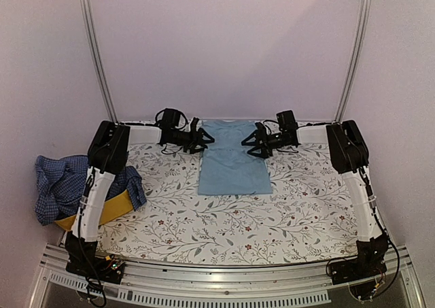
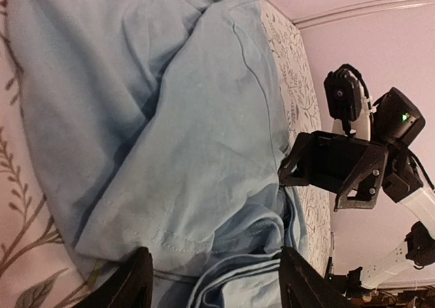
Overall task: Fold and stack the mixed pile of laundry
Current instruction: Smooth out the 2/3-rectangle-folded T-shirt at the center of the board, then pick up the 2/3-rectangle-folded T-shirt from the center of the board, then fold the 2/3-rectangle-folded T-shirt at the center of the board.
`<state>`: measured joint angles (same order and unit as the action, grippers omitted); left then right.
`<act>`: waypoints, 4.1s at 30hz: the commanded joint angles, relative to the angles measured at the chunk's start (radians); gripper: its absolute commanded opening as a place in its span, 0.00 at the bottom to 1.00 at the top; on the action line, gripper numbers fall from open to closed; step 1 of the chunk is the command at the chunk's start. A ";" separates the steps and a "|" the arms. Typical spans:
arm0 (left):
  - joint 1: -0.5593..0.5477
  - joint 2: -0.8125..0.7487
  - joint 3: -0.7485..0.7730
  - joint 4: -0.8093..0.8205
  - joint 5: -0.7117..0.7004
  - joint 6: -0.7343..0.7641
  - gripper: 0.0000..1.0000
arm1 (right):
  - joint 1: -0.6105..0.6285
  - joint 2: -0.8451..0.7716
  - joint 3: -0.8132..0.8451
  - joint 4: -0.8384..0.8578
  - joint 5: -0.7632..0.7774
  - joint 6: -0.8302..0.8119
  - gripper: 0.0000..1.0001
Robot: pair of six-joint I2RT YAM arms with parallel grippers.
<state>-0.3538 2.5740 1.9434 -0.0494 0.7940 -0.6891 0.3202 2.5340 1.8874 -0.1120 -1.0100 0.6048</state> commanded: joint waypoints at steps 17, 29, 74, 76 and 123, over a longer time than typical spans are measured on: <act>-0.128 -0.792 -0.942 -0.095 -0.284 0.045 0.39 | -0.034 -0.748 -0.794 -0.207 0.322 -0.167 0.61; -0.274 -0.744 -1.017 -0.050 -0.369 -0.076 0.23 | 0.105 -0.717 -0.914 -0.147 0.447 -0.119 0.46; -0.257 -0.699 -0.900 -0.268 -0.556 -0.057 0.30 | 0.112 -0.595 -0.844 -0.147 0.441 -0.141 0.00; -0.258 -0.685 -0.886 -0.273 -0.549 -0.040 0.32 | 0.112 -0.594 -0.844 -0.146 0.440 -0.143 0.00; -0.343 -1.123 -0.958 -0.494 -0.331 -0.103 0.00 | 0.278 -1.155 -0.971 -0.330 0.416 0.079 0.00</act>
<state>-0.7795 1.4067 0.8650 -0.4686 0.4854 -0.8219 0.6449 1.3151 0.7994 -0.3935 -0.6239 0.6979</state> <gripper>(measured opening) 0.005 0.006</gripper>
